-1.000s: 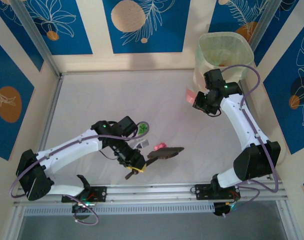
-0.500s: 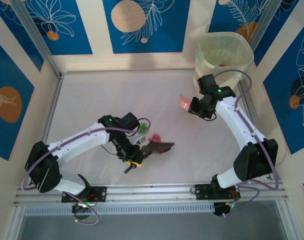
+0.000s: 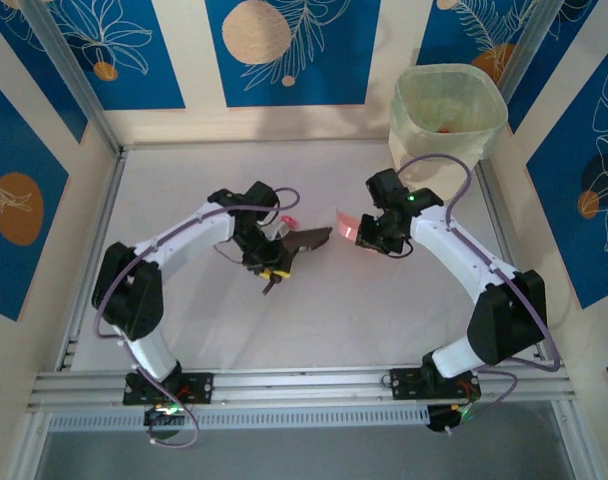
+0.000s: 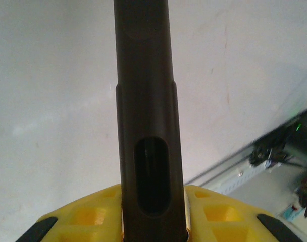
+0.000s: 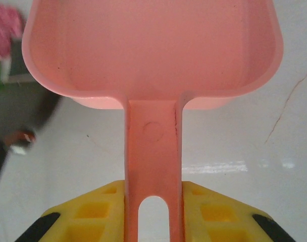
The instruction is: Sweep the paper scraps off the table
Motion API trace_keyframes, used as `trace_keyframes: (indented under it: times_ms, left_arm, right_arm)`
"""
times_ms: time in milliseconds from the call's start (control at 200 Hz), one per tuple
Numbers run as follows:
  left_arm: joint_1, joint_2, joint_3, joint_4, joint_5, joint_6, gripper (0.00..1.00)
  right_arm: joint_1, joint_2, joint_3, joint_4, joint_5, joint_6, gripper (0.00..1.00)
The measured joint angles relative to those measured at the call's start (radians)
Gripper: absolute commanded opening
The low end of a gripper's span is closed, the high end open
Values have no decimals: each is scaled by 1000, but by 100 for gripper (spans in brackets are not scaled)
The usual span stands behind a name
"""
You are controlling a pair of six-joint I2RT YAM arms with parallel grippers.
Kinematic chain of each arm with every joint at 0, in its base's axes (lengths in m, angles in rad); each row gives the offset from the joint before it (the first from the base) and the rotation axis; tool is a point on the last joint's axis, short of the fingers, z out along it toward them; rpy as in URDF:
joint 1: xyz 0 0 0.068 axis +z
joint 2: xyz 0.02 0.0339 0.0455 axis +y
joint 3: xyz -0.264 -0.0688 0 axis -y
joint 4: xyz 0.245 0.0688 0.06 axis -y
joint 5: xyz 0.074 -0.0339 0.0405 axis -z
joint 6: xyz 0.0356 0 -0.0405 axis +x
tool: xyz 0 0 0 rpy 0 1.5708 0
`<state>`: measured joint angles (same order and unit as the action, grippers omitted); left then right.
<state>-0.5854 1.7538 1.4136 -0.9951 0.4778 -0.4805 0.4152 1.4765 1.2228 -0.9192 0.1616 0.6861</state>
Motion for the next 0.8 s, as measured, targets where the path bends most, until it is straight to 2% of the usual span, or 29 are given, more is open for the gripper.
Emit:
trace_keyframes:
  times_ms: [220,475,655,800]
  left_arm:
    - [66,119,154,8,26,-26,0]
    - [71,165,259,37,71,-143,0]
    - [72,165,352,53,70,-204,0]
    - [84,145,409,63,70,-237,0]
  right_arm:
    - [15,-31,-82,42,30,-4,0]
    - [54,-164,-183,111,40,-34,0]
    - [164,-149,-227,170,50,-77,0]
    - [193,-71,-221,209,55,-121,0]
